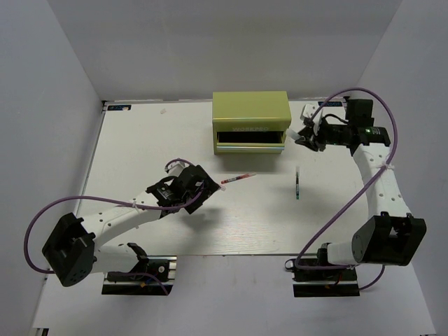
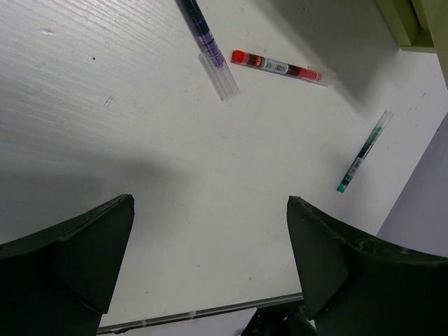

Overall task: Sort the stationery into containers
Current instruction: Place the pen in the drawer.

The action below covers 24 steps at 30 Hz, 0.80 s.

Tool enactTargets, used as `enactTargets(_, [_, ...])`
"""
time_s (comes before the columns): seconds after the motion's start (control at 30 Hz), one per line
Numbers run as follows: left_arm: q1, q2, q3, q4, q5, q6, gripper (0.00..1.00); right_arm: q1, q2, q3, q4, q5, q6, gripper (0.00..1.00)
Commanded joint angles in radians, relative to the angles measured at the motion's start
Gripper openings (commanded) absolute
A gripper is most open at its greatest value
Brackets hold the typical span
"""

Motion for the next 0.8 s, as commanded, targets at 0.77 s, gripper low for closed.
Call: enactTargets(0.77, [0.005, -0.058, -0.056, -0.012, 0.026, -0.078, 1.00, 0.375, 0.339, 0.209, 0.339, 0.052, -0.029, 0.36])
